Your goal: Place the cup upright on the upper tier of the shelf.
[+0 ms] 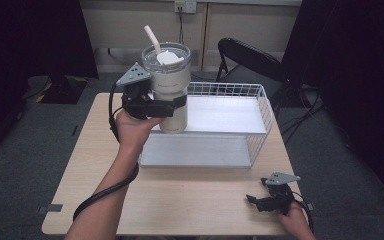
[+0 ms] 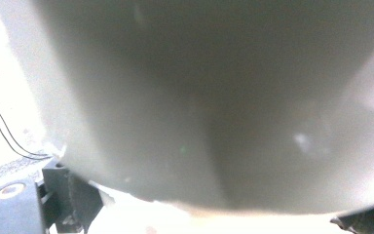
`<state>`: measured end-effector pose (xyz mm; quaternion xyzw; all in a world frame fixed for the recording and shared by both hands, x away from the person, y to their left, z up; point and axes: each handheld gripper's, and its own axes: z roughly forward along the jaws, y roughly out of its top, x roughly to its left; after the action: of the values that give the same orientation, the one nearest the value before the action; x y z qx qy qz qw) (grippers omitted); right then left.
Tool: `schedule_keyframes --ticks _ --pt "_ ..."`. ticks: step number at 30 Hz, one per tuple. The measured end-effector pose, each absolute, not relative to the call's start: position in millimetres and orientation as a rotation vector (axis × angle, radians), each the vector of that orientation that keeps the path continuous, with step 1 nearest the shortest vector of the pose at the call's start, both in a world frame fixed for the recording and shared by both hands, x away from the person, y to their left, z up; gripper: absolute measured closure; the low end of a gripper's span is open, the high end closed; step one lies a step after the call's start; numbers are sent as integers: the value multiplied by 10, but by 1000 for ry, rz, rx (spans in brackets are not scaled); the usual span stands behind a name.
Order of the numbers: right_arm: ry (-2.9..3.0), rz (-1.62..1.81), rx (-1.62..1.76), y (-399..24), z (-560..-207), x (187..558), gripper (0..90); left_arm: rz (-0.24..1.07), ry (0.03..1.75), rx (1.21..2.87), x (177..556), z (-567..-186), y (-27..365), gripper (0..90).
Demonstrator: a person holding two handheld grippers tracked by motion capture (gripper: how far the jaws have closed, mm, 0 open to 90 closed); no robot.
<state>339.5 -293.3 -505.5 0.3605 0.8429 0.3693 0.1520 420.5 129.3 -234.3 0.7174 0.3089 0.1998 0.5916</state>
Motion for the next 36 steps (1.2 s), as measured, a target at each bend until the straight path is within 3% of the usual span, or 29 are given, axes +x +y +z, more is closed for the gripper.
schedule_keyframes --ticks 36 --pt "2419 1060 1034 -2934 -5055 3396 107 517 743 1661 4505 -2360 1156 102"
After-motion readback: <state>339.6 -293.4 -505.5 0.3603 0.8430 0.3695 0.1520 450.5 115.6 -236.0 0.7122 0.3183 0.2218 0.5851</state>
